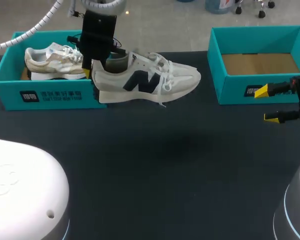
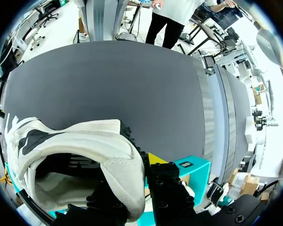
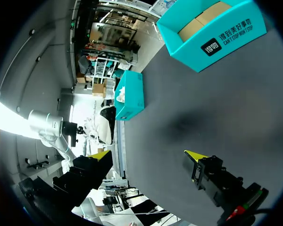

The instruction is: Take the shoe out of the shoebox, open the shoe tongue, remove and reinsert the insole, then place the shoe into the shoebox

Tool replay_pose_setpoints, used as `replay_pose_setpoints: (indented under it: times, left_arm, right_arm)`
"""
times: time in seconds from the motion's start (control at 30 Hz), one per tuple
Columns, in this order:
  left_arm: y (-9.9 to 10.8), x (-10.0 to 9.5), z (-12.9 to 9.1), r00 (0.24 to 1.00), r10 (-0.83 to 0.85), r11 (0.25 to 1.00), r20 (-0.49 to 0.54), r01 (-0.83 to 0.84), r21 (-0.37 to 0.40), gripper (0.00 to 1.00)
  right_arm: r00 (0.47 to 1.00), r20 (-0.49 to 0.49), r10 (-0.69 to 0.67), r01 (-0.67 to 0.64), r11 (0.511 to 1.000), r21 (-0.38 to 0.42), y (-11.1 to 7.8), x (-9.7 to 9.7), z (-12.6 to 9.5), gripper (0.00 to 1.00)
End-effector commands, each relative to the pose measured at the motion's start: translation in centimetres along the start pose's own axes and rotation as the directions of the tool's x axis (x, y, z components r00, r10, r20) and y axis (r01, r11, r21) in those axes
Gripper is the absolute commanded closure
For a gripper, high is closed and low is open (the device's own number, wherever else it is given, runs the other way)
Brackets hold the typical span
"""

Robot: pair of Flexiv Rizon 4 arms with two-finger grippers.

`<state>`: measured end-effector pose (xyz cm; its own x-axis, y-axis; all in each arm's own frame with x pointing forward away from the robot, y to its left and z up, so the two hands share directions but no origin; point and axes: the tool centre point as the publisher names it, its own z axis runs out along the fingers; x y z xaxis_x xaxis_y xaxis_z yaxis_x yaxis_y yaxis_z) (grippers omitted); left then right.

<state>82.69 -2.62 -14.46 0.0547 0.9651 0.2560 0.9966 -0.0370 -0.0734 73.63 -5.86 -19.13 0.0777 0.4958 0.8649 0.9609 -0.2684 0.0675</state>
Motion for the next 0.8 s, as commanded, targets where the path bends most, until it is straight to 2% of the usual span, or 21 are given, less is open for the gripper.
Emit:
replay_pose_setpoints:
  times: [0.03,0.23,0.67,0.8]
  left_arm:
    - [-2.5,-1.3,0.2,1.0,-0.019,0.998,-0.023,0.018,-0.063,1.0]
    - [-4.1,-1.9,0.5,0.999,-0.04,0.999,-0.005,0.04,-0.018,1.0]
    - [-4.1,-1.9,0.5,0.999,-0.04,0.999,-0.005,0.04,-0.018,1.0]
    - [-4.0,-2.6,2.4,1.0,-0.006,1.0,-0.031,0.006,-0.005,1.0]
  right_arm:
    - [1.0,0.005,0.001,-0.001,1.0,-0.001,-0.1,0.0,0.0,0.0]
    - [1.0,0.005,0.001,-0.001,1.0,-0.001,-0.1,0.0,0.0,0.0]
    - [1.0,0.005,0.001,-0.001,1.0,-0.001,-0.1,0.0,0.0,0.0]
    - [1.0,0.005,0.001,-0.001,1.0,-0.001,-0.1,0.0,0.0,0.0]
